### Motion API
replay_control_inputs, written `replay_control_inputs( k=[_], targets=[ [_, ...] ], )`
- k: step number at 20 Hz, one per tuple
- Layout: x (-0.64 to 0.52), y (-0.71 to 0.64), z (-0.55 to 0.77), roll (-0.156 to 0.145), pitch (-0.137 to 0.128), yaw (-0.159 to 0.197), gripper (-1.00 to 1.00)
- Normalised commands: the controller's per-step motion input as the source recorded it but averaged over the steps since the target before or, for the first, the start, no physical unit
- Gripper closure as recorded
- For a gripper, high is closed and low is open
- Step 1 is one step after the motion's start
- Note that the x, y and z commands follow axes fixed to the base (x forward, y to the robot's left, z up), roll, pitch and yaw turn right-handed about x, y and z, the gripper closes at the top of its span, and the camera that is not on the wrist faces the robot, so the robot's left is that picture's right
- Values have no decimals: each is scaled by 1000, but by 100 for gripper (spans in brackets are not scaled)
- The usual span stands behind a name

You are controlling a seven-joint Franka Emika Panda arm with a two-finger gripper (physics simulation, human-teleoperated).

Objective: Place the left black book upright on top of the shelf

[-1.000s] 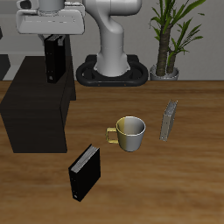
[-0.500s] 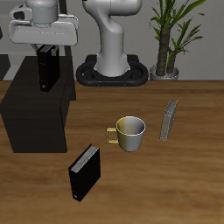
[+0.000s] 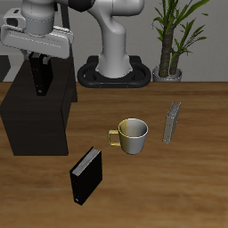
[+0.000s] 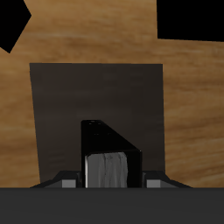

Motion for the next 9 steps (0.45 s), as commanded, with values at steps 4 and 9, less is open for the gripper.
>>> replay_control_inputs(
  k=[4,9],
  targets=[
    [-116,-31,138,-24,-9,-18,-100],
    [-168,191,244,28,-52,36,-100]
  ],
)
